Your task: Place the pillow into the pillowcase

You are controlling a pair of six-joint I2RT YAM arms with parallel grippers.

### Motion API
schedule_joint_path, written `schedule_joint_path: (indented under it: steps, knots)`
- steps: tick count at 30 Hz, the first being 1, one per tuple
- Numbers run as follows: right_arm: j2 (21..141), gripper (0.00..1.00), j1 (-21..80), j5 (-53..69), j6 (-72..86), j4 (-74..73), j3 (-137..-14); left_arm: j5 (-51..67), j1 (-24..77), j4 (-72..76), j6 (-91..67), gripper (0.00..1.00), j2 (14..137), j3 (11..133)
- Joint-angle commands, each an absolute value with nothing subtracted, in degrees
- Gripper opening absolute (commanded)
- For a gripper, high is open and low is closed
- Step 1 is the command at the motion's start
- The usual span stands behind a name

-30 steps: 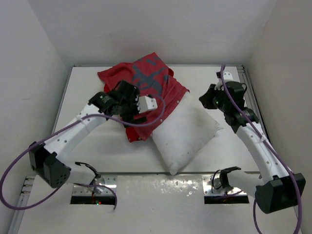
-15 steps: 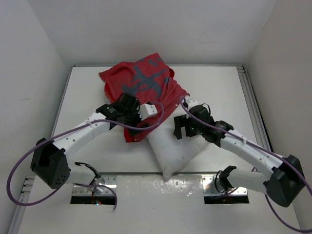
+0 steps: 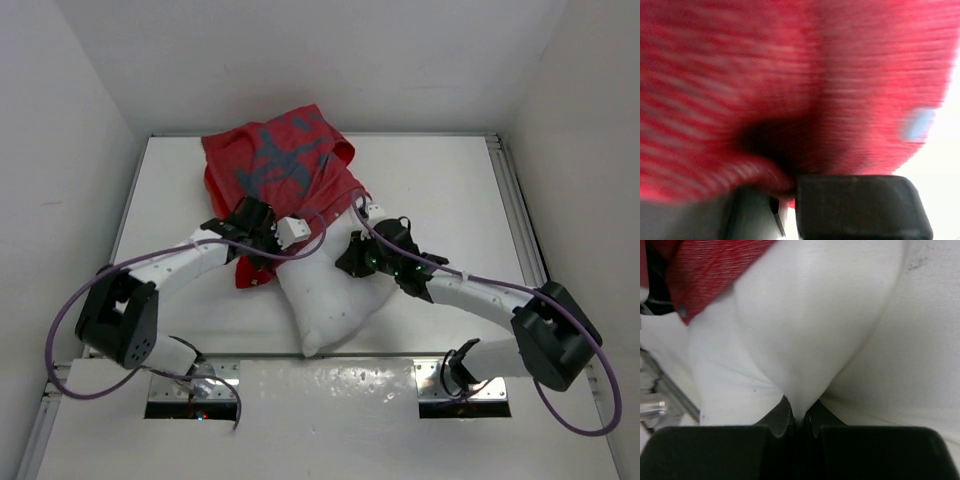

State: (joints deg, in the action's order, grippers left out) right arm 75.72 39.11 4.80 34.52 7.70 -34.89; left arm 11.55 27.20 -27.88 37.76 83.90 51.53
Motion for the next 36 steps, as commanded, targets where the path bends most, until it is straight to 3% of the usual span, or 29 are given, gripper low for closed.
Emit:
schedule_joint_path:
  steps: [1,4,8,16,20,24,28,32,33,36]
  knots:
    - [77.26,0.0,41.48,16.52,39.36,28.05,-33.58,13.81,30.57,-33.38,41.74,0.0,74.46,54.13]
    - [73.57,0.0,42.36,13.28,44.55,49.26,-29.01,15.55,33.22,-40.76,46.75,0.0,69.97,59.05]
    - [71.98,0.0,45.77,2.4,41.95,63.27,-28.9,22.04,33.66,-50.7,47.98,0.0,70.05,66.0]
    - [82.53,0.0,49.83,-26.24,34.11,93.42,-33.58,32.34,29.54,-54.05,50.8,0.0,67.42,73.73]
    - [80.16,0.0,53.6,-34.95,27.09,85.11,-35.15,36.99,29.18,-56.42,51.94,0.0,66.71,78.91]
    - [88.03,0.0,56.69,-45.33,27.33,73.14,-40.5,49.62,30.41,-55.81,51.94,0.0,68.9,81.03]
    - [95.62,0.0,56.52,-53.86,28.21,67.16,-43.94,47.74,30.76,-54.85,53.6,0.0,70.93,79.72]
    - [96.77,0.0,55.55,-54.41,38.35,55.6,-46.2,45.43,26.11,-54.75,54.66,0.0,68.56,76.64]
    - [97.03,0.0,55.11,-51.79,41.54,43.1,-48.32,48.75,25.84,-56.06,55.45,0.0,67.77,77.95]
    - [100.89,0.0,53.7,-50.19,45.44,37.7,-52.29,53.7,24.96,-61.6,57.91,0.0,66.89,86.2]
